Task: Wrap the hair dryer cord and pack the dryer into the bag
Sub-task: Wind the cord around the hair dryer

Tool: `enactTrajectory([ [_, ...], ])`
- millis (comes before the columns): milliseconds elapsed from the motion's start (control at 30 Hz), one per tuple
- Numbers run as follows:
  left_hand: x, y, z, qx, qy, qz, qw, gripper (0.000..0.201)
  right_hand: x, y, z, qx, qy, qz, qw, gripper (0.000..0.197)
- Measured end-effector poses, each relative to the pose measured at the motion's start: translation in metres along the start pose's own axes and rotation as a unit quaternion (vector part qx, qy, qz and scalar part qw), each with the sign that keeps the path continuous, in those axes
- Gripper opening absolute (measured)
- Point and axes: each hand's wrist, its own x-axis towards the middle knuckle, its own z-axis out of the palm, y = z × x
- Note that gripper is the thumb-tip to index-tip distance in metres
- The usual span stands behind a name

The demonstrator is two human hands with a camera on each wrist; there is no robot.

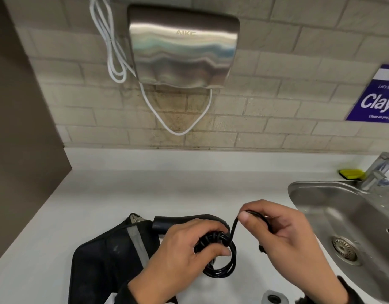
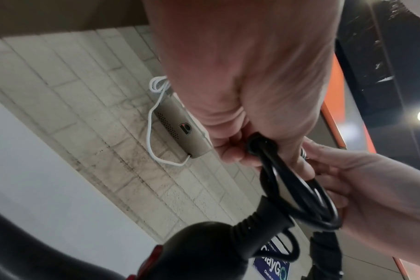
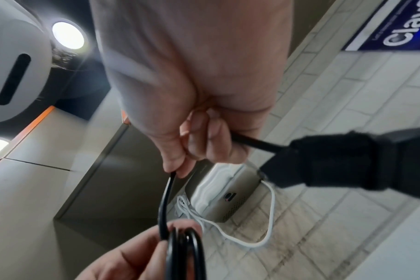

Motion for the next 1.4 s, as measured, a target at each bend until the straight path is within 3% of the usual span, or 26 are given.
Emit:
enactTrajectory([
  [267, -0.007, -0.004, 0.003, -0.070, 0.049, -0.025, 0.996, 0.017, 0.013, 0.032, 0.013, 0.019, 0.051, 0.028, 0.998, 0.019],
  [467, -0.010, -0.008, 0.001, -0.171, 0.101, -0.110, 0.974, 0.017, 0.002, 0.087, 0.014, -0.164, 0.016, -0.006, 0.986, 0.014],
  [533, -0.010, -0.009, 0.001, -0.191, 0.106, -0.134, 0.967, 0.016, -0.003, 0.094, 0.015, -0.183, 0.030, 0.030, 0.982, 0.017],
  [600, -0.010, -0.008, 0.002, -0.197, 0.104, -0.146, 0.964, 0.019, -0.005, 0.092, 0.016, -0.126, 0.060, 0.090, 0.986, 0.020],
  [733, -0.008, -0.006, 0.004, -0.218, 0.115, -0.155, 0.957, 0.021, -0.004, 0.069, 0.020, 0.102, 0.098, 0.151, 0.978, 0.023],
  [867, -0.008, -0.007, 0.004, -0.251, 0.125, -0.173, 0.944, 0.019, -0.003, 0.051, 0.023, 0.252, 0.070, 0.178, 0.949, 0.033],
  [967, -0.008, -0.008, 0.005, -0.300, 0.126, -0.189, 0.926, 0.026, -0.001, 0.050, 0.025, 0.310, 0.036, 0.187, 0.931, 0.035],
  [1200, -0.006, -0.002, 0.002, -0.395, 0.097, -0.244, 0.880, 0.017, 0.004, 0.063, 0.041, 0.408, 0.009, 0.243, 0.880, 0.024],
  [1400, -0.008, -0.007, 0.002, -0.396, 0.101, -0.269, 0.872, 0.018, 0.008, 0.069, 0.047, 0.412, 0.042, 0.257, 0.873, 0.023],
])
